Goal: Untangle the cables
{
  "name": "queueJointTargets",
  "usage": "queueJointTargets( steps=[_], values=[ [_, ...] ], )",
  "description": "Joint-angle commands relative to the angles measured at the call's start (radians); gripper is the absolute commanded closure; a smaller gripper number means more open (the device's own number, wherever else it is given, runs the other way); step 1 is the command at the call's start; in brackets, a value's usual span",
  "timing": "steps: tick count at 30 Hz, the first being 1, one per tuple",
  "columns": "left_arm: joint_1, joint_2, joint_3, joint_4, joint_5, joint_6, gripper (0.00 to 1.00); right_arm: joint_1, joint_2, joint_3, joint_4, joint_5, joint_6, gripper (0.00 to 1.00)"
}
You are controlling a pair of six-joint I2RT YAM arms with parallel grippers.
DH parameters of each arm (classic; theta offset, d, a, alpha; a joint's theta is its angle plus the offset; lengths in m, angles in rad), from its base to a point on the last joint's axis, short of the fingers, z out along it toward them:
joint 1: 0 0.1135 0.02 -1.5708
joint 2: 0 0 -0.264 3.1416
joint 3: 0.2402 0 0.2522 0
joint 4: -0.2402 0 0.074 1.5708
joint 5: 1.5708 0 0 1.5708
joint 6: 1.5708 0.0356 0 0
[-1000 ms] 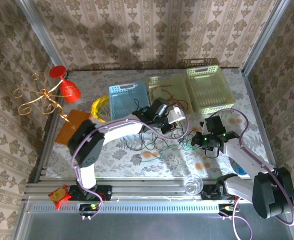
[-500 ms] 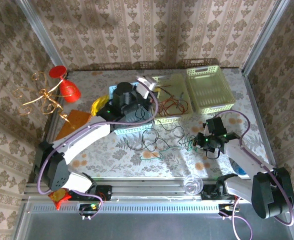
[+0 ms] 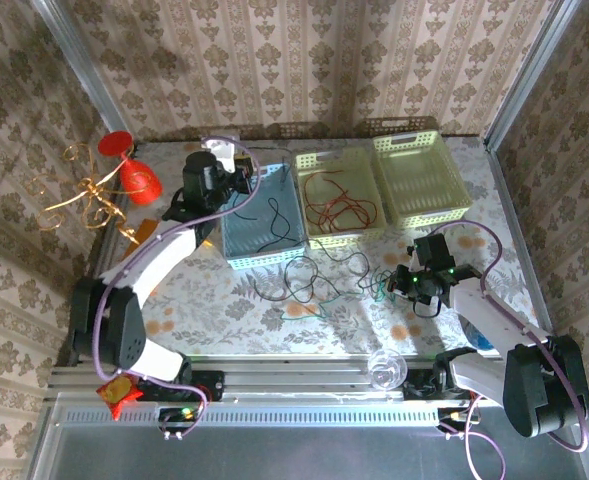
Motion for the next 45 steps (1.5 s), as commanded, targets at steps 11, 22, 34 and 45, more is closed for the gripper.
queueJointTargets(
  steps=[11, 22, 34, 45],
  values=[
    [-0.124, 0.037, 0.022, -0.063, -0.161, 0.199, 0.12, -0.005, -0.054, 0.002, -0.027, 0.001, 0.004, 1.00],
    [-0.373, 0.078, 0.039, -0.347, 0.238, 0.434, 0.14, -0.005, -0.050, 0.014, -0.024, 0.065, 0.038, 1.00],
    [-0.551, 0.469, 0.338, -0.523, 0.140, 0.562, 0.17, -0.005, -0.049, 0.014, -0.029, 0.052, 0.046, 1.00],
    [-0.579, 0.563, 0.353, -0.438, -0.137, 0.601, 0.23, -0.006, -0.068, 0.007, -0.050, 0.041, 0.027, 1.00]
  ],
)
